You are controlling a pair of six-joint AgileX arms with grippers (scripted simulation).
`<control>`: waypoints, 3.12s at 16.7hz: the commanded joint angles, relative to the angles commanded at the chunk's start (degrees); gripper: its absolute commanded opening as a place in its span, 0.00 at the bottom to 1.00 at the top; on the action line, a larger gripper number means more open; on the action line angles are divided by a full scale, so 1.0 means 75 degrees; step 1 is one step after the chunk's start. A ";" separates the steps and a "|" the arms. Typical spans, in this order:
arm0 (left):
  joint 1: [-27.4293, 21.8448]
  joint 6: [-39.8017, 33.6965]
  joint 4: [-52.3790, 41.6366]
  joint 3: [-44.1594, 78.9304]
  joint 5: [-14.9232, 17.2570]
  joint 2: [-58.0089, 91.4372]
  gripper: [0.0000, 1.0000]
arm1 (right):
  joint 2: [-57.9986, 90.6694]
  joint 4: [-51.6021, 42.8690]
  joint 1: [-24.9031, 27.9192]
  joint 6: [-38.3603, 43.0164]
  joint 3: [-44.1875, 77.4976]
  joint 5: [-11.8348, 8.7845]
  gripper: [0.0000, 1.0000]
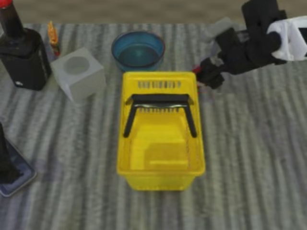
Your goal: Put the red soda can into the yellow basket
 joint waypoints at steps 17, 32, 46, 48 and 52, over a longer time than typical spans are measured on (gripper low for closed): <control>0.0000 0.0000 0.0000 0.0000 0.0000 0.0000 1.00 | -0.1123 0.8711 0.0452 0.2615 -0.2273 -0.5126 0.00; 0.0000 0.0000 0.0000 0.0000 0.0000 0.0000 1.00 | 0.0873 1.1086 0.0484 0.2577 -0.2709 -0.5095 0.00; 0.0000 0.0000 0.0000 0.0000 0.0000 0.0000 1.00 | 0.0873 1.1086 0.0484 0.2577 -0.2709 -0.5095 0.83; 0.0000 0.0000 0.0000 0.0000 0.0000 0.0000 1.00 | 0.0873 1.1086 0.0484 0.2577 -0.2709 -0.5095 0.98; 0.0000 0.0000 0.0000 0.0000 0.0000 0.0000 1.00 | 0.0873 1.1086 0.0484 0.2577 -0.2709 -0.5095 1.00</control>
